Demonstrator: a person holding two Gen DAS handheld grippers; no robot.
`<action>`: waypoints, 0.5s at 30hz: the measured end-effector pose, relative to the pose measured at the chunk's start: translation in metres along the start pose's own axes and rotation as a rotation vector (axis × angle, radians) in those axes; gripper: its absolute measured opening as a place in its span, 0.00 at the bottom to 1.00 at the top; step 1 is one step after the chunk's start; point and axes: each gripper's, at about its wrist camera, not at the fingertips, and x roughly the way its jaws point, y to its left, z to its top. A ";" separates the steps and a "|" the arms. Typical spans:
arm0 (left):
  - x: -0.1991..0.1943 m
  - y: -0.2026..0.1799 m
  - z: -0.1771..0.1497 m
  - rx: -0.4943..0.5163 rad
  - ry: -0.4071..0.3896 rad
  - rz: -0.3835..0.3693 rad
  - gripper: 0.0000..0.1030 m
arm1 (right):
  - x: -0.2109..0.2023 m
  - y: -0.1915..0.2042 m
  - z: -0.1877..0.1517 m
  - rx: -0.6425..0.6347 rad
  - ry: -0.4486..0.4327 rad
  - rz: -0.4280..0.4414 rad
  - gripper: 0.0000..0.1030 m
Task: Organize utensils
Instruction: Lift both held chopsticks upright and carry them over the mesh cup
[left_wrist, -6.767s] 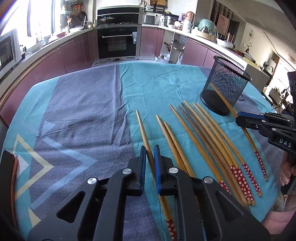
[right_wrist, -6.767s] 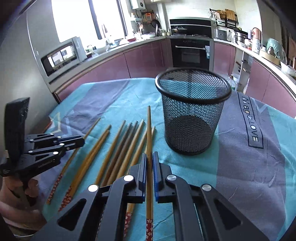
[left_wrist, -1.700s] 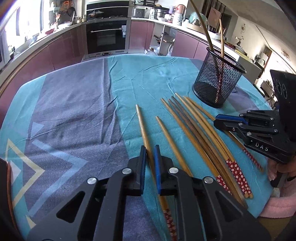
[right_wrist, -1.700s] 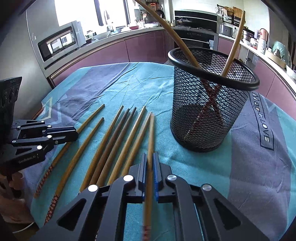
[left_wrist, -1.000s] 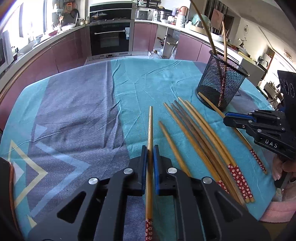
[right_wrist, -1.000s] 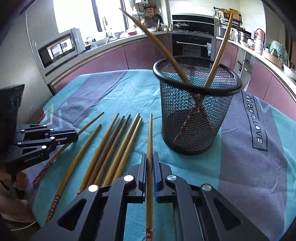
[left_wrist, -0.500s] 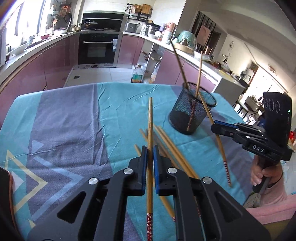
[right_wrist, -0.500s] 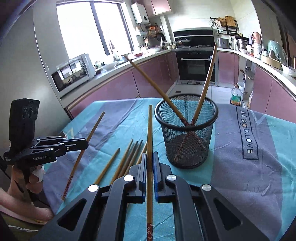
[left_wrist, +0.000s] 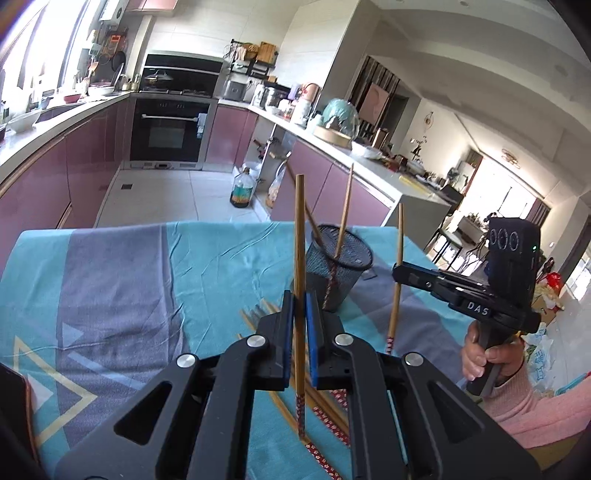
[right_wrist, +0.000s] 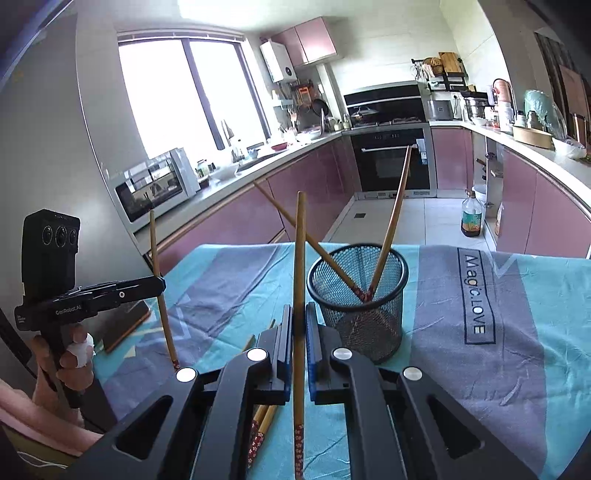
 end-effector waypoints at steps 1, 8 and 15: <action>-0.002 -0.001 0.003 0.000 -0.009 -0.010 0.07 | -0.002 0.000 0.002 -0.002 -0.010 -0.001 0.05; -0.004 -0.012 0.024 -0.003 -0.068 -0.052 0.07 | -0.017 -0.002 0.020 -0.015 -0.074 -0.006 0.05; 0.007 -0.023 0.049 0.008 -0.105 -0.069 0.07 | -0.028 -0.001 0.044 -0.051 -0.122 -0.020 0.05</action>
